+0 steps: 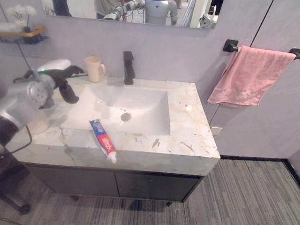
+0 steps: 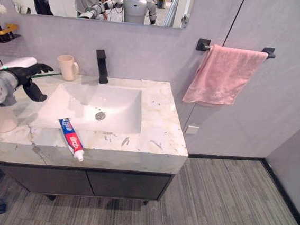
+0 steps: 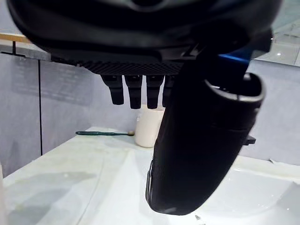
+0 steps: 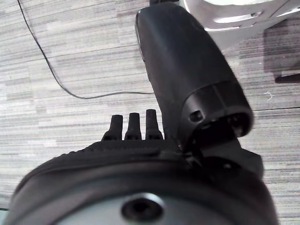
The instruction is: Organize the bathroom.
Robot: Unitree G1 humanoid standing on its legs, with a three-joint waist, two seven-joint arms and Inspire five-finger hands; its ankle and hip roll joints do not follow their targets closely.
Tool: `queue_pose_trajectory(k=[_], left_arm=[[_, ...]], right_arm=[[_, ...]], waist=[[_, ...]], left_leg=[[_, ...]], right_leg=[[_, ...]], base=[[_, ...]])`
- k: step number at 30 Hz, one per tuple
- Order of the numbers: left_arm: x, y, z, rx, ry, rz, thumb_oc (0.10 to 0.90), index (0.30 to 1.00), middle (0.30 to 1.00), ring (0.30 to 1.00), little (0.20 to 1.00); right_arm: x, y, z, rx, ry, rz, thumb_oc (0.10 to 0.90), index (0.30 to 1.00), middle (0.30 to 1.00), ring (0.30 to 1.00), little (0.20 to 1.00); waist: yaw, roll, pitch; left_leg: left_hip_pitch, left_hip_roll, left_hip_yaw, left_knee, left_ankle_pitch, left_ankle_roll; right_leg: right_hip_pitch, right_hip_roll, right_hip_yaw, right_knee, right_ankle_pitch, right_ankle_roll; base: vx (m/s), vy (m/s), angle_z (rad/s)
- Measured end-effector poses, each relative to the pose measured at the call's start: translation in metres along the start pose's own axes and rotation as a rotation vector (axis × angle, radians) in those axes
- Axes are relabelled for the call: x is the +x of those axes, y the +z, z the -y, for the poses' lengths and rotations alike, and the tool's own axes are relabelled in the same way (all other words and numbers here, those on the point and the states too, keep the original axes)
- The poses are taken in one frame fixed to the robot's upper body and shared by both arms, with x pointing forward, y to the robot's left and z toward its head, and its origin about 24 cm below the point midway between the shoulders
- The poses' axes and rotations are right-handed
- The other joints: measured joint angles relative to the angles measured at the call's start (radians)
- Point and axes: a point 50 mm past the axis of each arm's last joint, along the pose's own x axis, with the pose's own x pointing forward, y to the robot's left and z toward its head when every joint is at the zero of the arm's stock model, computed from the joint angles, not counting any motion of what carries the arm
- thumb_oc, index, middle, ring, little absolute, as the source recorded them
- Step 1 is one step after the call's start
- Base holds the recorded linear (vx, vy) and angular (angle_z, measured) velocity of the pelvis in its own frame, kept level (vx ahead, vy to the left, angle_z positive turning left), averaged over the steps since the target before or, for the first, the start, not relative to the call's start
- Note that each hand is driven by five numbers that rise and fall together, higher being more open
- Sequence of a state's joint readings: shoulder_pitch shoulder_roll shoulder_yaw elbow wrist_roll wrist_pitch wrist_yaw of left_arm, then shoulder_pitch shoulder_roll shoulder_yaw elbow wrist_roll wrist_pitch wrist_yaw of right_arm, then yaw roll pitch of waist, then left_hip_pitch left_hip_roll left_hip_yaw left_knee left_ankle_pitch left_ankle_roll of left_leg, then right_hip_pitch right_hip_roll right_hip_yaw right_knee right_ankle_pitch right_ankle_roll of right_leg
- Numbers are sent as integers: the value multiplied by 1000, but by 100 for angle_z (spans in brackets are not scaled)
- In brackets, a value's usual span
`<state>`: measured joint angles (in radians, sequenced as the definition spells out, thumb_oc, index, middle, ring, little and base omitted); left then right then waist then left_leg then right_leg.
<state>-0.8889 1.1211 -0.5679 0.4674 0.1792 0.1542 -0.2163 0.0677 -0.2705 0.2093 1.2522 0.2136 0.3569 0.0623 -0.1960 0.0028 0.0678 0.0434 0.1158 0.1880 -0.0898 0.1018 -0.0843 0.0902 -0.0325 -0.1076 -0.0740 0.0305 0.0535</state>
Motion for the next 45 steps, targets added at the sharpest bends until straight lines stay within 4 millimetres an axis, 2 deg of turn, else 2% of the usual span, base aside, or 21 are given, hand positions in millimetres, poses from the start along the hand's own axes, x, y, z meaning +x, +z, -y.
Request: queue_pose_trajectory(k=[5,14,34,45], left_arm=[[-1,5,-11,18,-32,20,800,900,900,900,900],[-2,7,0,2,-183,47,800,900,900,900,900],[-3,9,0,26,-204,85,800,900,900,900,900],[-6,20,4,55,-294,149,800,900,900,900,900]], right_arm=[[0,0,0,0,1,1,800,900,900,900,900],[0,1,0,0,0,3,800,900,900,900,900],[0,1,0,0,0,3,800,900,900,900,900],[0,2,0,0,2,3,800,900,900,900,900]], waist=[[1,0,0],[3,2,1],[8,9,0],[5,11,-1]], left_leg=[[0,0,0,0,0,0],[0,-1,0,0,0,0],[0,-1,-1,0,0,0],[0,0,-1,0,0,0]], right_leg=[[0,0,0,0,0,0],[-1,-1,0,1,0,0],[0,-1,-1,1,0,0],[0,0,-1,2,0,-1]], base=[[0,0,0],[0,0,0],[0,0,0],[0,0,0]])
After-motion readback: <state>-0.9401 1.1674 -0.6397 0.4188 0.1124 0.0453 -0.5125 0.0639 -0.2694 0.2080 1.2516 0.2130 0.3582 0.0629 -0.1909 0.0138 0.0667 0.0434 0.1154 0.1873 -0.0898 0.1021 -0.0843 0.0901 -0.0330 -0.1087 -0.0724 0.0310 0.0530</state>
